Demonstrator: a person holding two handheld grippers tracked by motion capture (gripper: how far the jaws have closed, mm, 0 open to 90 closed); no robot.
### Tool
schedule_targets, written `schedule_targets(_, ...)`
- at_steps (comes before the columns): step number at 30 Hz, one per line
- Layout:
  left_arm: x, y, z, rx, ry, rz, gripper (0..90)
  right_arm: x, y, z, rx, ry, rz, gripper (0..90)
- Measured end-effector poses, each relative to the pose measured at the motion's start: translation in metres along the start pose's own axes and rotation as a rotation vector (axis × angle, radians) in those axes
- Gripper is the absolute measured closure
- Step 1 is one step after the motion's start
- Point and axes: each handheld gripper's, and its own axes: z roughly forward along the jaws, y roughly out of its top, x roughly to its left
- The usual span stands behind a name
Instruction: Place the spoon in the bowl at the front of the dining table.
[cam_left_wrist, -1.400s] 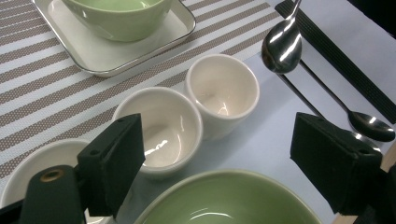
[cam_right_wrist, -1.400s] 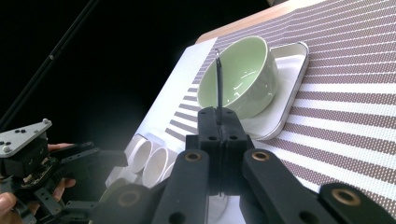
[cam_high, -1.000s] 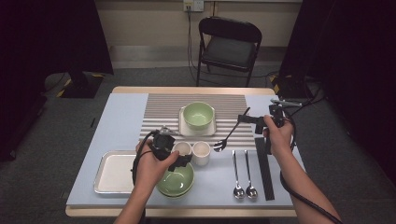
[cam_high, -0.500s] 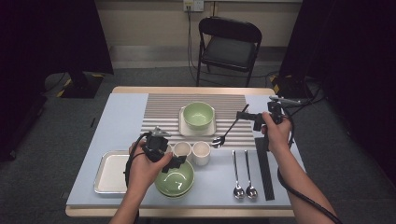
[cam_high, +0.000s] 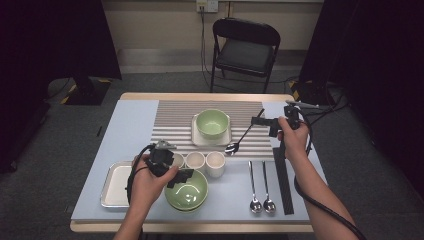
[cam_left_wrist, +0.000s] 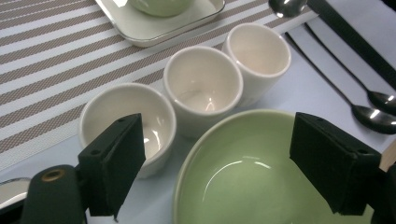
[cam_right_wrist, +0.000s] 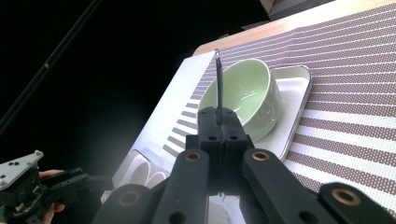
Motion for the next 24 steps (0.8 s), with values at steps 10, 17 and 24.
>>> schedule_targets(10, 0.007, -0.011, -0.004, 0.008, 0.005, -0.031, 17.7, 0.003, 0.008, 0.003, -0.008, -0.008, -0.008, 90.0)
schedule_targets(17, 0.009, -0.016, -0.008, 0.007, 0.002, -0.036, 17.7, 0.007, 0.013, 0.008, -0.011, -0.012, -0.011, 90.0)
schedule_targets(24, 0.011, -0.022, -0.008, 0.016, -0.008, -0.047, 17.7, 0.006, 0.014, 0.010, -0.027, -0.024, -0.007, 90.0)
